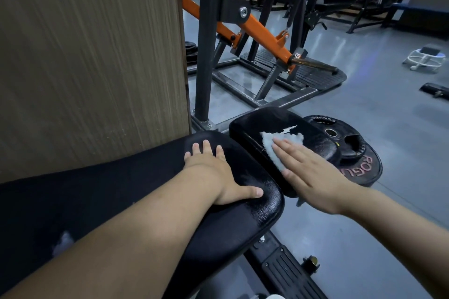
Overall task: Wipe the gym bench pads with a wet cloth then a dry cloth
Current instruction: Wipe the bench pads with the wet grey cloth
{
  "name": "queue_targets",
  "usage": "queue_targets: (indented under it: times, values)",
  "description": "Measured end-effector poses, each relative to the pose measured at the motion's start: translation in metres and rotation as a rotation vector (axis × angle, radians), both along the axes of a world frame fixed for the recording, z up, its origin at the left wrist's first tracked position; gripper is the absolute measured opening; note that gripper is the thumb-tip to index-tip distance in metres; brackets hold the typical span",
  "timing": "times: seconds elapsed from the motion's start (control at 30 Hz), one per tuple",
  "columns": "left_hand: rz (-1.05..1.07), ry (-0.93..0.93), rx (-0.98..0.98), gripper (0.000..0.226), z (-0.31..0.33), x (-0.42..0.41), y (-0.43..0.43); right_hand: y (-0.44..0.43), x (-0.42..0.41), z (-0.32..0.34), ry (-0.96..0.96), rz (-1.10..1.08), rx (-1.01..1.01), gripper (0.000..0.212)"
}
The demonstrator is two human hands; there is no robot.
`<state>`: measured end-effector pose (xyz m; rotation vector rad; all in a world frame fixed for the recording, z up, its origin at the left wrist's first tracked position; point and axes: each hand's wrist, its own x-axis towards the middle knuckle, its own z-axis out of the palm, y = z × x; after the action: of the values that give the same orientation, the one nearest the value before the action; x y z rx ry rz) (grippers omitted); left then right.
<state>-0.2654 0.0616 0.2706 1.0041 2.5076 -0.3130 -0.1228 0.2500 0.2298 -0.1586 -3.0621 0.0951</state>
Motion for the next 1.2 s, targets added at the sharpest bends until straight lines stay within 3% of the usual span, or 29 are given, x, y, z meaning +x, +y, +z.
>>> queue_targets:
  times: [0.3, 0.57, 0.77, 1.07, 1.2]
  values:
    - [0.004, 0.007, -0.018, 0.137, -0.003, 0.001, 0.000, 0.002, -0.085, -0.003, -0.080, 0.119, -0.008, 0.066]
    - [0.006, -0.005, -0.007, 0.137, -0.009, 0.000, -0.003, 0.012, -0.150, -0.001, -0.067, 0.128, -0.010, 0.050]
    - [-0.001, -0.007, 0.002, 0.136, -0.011, 0.000, -0.005, 0.017, -0.177, 0.009, -0.150, 0.038, 0.003, 0.038]
    - [-0.006, 0.012, 0.011, 0.136, -0.011, -0.002, -0.002, 0.058, -0.183, 0.019, -0.213, -0.128, 0.022, 0.048]
    - [-0.001, 0.010, 0.007, 0.137, -0.014, -0.003, -0.004, 0.071, -0.175, 0.013, -0.159, -0.162, 0.003, 0.042]
